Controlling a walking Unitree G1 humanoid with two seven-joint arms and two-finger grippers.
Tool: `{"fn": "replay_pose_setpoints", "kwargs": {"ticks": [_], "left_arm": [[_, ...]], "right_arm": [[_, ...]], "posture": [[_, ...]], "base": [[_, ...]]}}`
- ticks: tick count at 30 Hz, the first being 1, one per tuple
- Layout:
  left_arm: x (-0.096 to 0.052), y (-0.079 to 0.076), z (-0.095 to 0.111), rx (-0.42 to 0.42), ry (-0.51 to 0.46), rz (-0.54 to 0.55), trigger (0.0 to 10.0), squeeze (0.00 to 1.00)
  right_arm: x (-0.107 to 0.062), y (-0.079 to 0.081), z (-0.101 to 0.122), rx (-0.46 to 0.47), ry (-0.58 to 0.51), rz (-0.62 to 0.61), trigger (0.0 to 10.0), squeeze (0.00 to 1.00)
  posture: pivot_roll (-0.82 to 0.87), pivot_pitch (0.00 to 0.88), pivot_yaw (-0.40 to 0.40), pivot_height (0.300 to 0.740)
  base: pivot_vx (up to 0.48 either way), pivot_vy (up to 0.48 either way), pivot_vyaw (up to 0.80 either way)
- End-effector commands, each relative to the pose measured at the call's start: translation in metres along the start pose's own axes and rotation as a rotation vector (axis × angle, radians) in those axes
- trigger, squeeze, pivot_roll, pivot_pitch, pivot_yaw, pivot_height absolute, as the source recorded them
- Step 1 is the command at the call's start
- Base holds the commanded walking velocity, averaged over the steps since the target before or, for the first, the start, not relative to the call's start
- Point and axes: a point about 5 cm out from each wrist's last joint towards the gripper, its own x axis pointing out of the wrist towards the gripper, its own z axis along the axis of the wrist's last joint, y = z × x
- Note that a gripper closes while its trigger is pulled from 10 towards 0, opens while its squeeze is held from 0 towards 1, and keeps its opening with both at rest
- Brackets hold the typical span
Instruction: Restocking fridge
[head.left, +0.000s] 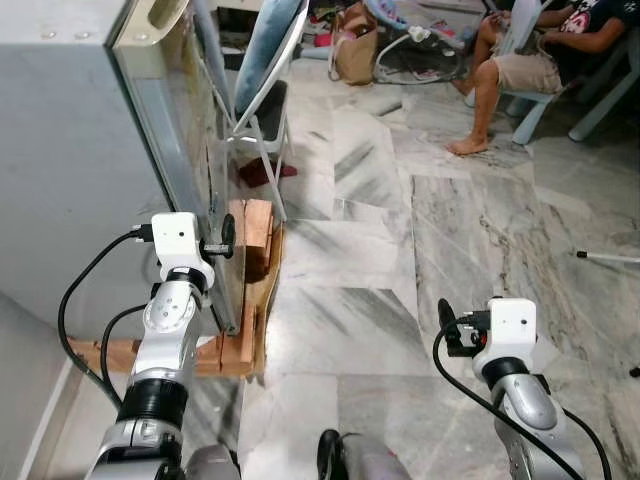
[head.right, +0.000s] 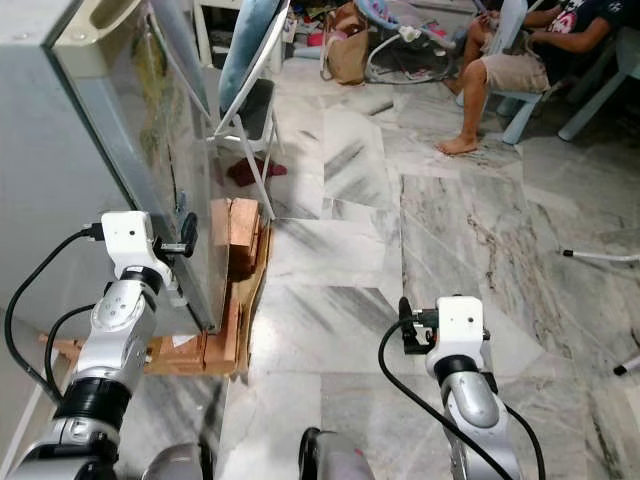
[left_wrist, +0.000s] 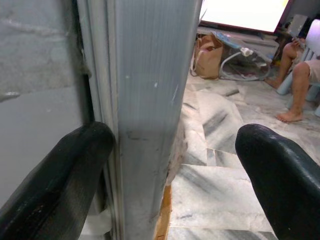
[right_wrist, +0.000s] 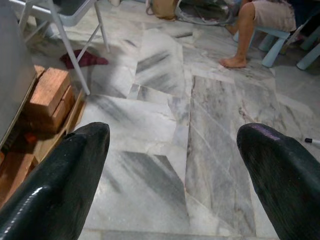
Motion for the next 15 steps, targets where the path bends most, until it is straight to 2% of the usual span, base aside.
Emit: {"fn": "replay_pose_setpoints", "kwargs": {"ticks": [1,2,3,4,5,8,9,10,11,12,13,15], "left_arm": [[0.011,-0.018,0.018,0.004,-0.055,-0.089,10.0,0.00],[0.011,-0.018,0.018,0.004,-0.055,-0.089,10.0,0.00],[0.015,-0.034,0.024,0.003,-0.057,-0.161,10.0,0.00],[0.015,-0.034,0.024,0.003,-0.057,-0.161,10.0,0.00],[0.016,-0.041,0.026,0.004,-0.056,-0.195,10.0,0.00],[0.009,-0.098,0.036,0.018,-0.074,-0.494,10.0,0.00],[-0.003,-0.134,0.044,0.005,-0.085,-0.680,10.0,0.00],[-0.003,-0.134,0.044,0.005,-0.085,-0.680,10.0,0.00],[-0.014,-0.155,0.050,0.016,-0.111,-0.801,10.0,0.00],[-0.052,-0.204,0.071,-0.046,-0.157,-1.071,10.0,0.00],[-0.052,-0.204,0.071,-0.046,-0.157,-1.071,10.0,0.00],[-0.072,-0.223,0.083,-0.094,-0.180,-1.183,10.0,0.00]], "right_arm": [[-0.003,-0.007,-0.001,-0.018,0.018,-0.023,10.0,0.00],[-0.003,-0.007,-0.001,-0.018,0.018,-0.023,10.0,0.00],[-0.004,-0.008,-0.004,-0.029,0.036,-0.028,10.0,0.00],[-0.004,-0.008,-0.004,-0.029,0.036,-0.028,10.0,0.00],[-0.005,-0.009,-0.005,-0.034,0.045,-0.029,10.0,0.00],[-0.005,-0.008,-0.011,-0.033,0.078,-0.032,10.0,0.00],[-0.005,-0.006,-0.011,-0.033,0.081,-0.024,10.0,0.00],[-0.005,-0.006,-0.011,-0.033,0.081,-0.024,10.0,0.00],[-0.004,-0.005,-0.011,-0.033,0.083,-0.020,10.0,0.00],[-0.004,-0.004,-0.012,-0.030,0.091,-0.013,10.0,0.00],[-0.004,-0.004,-0.012,-0.030,0.091,-0.013,10.0,0.00],[-0.003,-0.003,-0.013,-0.029,0.094,-0.010,10.0,0.00]], "posture": [[-0.02,0.147,-0.103,0.740],[-0.02,0.147,-0.103,0.740],[-0.02,0.149,-0.101,0.740],[-0.02,0.149,-0.101,0.740],[-0.02,0.149,-0.101,0.740],[-0.02,0.149,-0.100,0.740],[-0.01,0.149,-0.099,0.740],[-0.01,0.149,-0.099,0.740],[-0.01,0.149,-0.100,0.740],[0.00,0.148,-0.098,0.740],[0.00,0.148,-0.098,0.740],[0.00,0.147,-0.095,0.740]], "base": [[0.000,0.000,0.00],[0.000,0.000,0.00],[0.000,0.000,0.00],[0.000,0.000,0.00],[0.000,0.000,0.00],[0.000,0.000,0.00],[0.000,0.000,0.00],[0.000,0.000,0.00],[0.000,0.000,0.00],[0.000,0.000,0.00],[0.000,0.000,0.00],[0.000,0.000,0.00]]}}
